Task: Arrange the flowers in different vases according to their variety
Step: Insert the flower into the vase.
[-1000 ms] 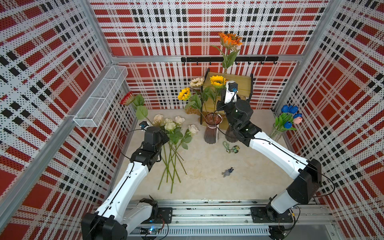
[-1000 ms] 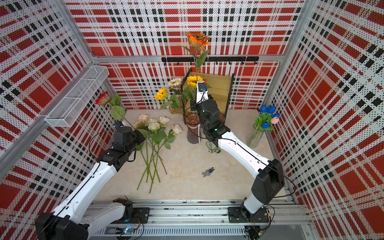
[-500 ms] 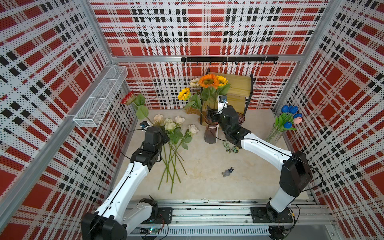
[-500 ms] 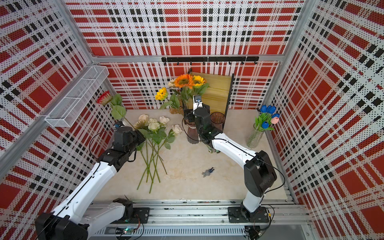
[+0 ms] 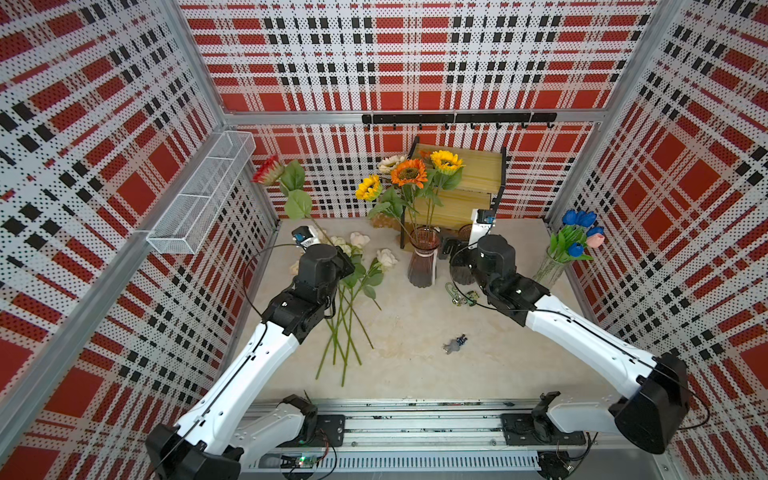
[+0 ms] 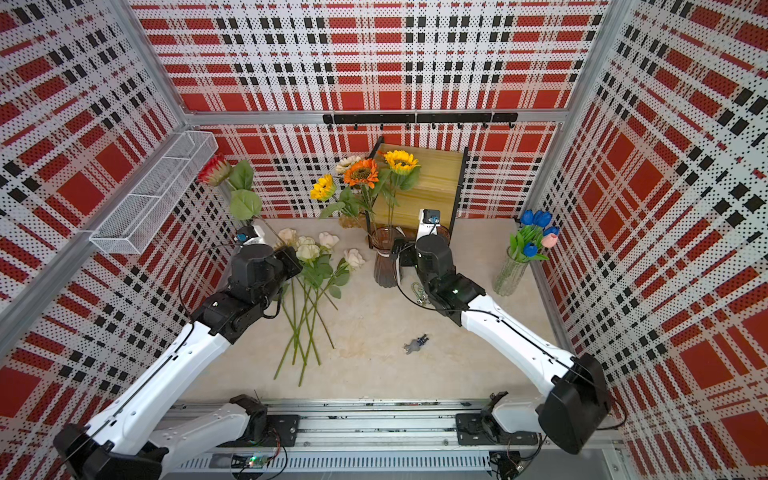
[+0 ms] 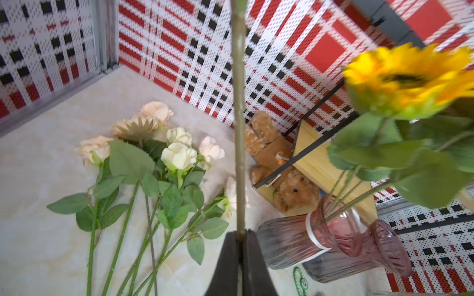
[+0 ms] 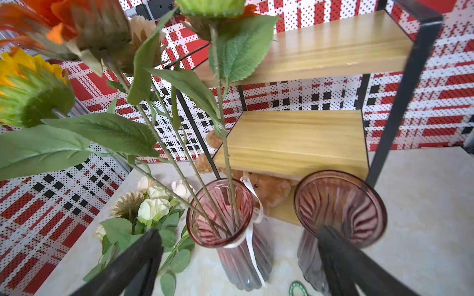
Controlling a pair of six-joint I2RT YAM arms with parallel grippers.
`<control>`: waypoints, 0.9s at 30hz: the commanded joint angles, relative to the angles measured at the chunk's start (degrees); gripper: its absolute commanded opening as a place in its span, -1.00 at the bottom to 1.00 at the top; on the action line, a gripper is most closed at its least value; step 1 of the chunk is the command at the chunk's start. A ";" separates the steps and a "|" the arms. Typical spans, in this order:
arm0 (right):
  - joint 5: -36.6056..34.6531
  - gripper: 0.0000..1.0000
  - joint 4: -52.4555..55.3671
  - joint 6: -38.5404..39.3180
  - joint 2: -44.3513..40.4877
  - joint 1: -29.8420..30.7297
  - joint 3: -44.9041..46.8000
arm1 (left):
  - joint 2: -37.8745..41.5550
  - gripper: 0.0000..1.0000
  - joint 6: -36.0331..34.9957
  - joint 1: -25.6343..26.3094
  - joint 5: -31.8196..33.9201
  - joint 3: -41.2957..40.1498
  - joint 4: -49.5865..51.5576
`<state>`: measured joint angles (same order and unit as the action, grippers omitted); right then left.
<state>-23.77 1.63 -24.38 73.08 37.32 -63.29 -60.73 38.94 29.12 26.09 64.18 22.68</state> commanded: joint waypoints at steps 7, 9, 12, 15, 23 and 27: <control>-4.41 1.00 8.21 -2.52 -7.30 -0.23 3.20 | -1.12 -1.00 -6.84 18.86 26.56 8.51 -4.28; -5.10 1.00 8.88 -2.34 -8.34 -0.40 3.62 | -1.97 -1.00 -8.93 21.09 28.81 8.50 -7.85; -5.75 1.00 10.61 -2.61 -9.75 -0.54 3.69 | -3.64 -1.00 -18.95 27.78 37.74 6.87 -20.38; -6.43 1.00 11.16 -2.95 -11.58 -0.69 5.05 | -5.81 -1.00 -38.60 32.89 43.93 2.12 -42.45; -8.20 1.00 13.62 -3.40 -15.32 -1.54 6.82 | -12.00 -1.00 -44.93 30.29 37.89 -0.01 -62.39; -8.40 1.00 14.09 -3.05 -16.26 -2.35 6.83 | -14.56 -1.00 -45.21 28.51 35.25 -0.61 -68.63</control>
<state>-30.94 14.46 -27.31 58.30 35.77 -56.71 -74.19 -3.62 58.67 63.70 64.20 -35.62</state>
